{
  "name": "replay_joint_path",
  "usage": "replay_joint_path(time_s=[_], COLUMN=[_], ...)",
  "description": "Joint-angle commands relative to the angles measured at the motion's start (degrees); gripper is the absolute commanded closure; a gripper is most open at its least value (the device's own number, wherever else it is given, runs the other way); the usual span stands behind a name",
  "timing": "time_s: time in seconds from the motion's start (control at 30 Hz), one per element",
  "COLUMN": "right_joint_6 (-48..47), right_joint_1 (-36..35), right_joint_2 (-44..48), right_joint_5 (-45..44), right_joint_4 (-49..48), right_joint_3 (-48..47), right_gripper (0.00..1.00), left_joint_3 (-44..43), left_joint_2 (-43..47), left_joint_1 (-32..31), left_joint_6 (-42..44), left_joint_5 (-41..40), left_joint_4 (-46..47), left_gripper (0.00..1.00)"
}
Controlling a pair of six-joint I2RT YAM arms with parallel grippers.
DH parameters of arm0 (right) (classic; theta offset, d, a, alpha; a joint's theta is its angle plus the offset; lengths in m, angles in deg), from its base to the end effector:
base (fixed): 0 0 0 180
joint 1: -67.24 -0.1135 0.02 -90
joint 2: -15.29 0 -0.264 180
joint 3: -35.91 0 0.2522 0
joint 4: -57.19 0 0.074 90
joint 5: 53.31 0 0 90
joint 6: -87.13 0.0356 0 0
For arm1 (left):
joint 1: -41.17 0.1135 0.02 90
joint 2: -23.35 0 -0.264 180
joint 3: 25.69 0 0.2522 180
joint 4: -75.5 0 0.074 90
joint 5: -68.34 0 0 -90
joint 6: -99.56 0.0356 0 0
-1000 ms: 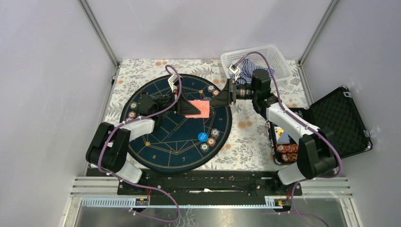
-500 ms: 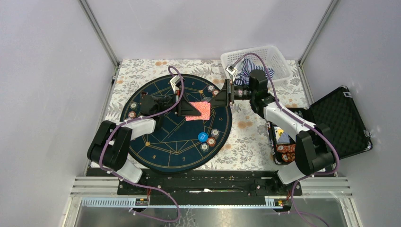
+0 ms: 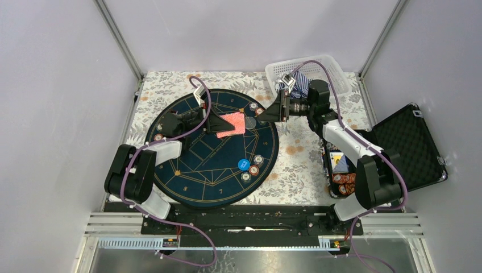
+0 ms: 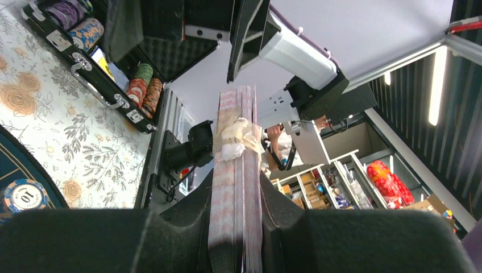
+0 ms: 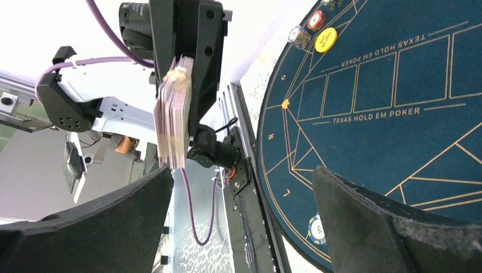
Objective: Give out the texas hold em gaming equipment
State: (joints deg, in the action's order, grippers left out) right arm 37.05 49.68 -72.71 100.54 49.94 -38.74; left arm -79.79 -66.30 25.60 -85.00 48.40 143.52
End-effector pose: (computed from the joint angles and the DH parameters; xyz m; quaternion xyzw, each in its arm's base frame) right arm 0.3196 0.1347 0.3096 -0.2244 0.6878 0.6177 0.3084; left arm 0.2764 -0.1118 0.2771 0.1377 0.6241 -0.7466 0.1846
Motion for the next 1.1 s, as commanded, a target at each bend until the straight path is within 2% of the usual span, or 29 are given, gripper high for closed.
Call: replay_joint_path(time_s=[0.0,0.43,1.07], right_joint_6=[-2.3,-1.6,0.4], right_joint_1=[-0.3,-5.3,-6.9], right_joint_2=[3.3,1.4,-0.7], right_joint_5=[0.0,-2.4,-3.1], right_joint_4=[0.9,-0.5,-2.8], right_joint_3=[1.6,1.2,0.0], right_gripper=[0.0,0.0,0.0], left_joint_3=[-0.9,-1.1,-0.9], left_joint_2=[-0.4,-1.4,-1.9], left_joint_1=[0.7,0.7,0.6], left_joint_6=[-2.0,-2.9,-3.1], left_joint_5=[-3.3,-5.0,-5.8], left_joint_4=[8.0,8.5,8.9], left_gripper=[1.0,1.0,1.0])
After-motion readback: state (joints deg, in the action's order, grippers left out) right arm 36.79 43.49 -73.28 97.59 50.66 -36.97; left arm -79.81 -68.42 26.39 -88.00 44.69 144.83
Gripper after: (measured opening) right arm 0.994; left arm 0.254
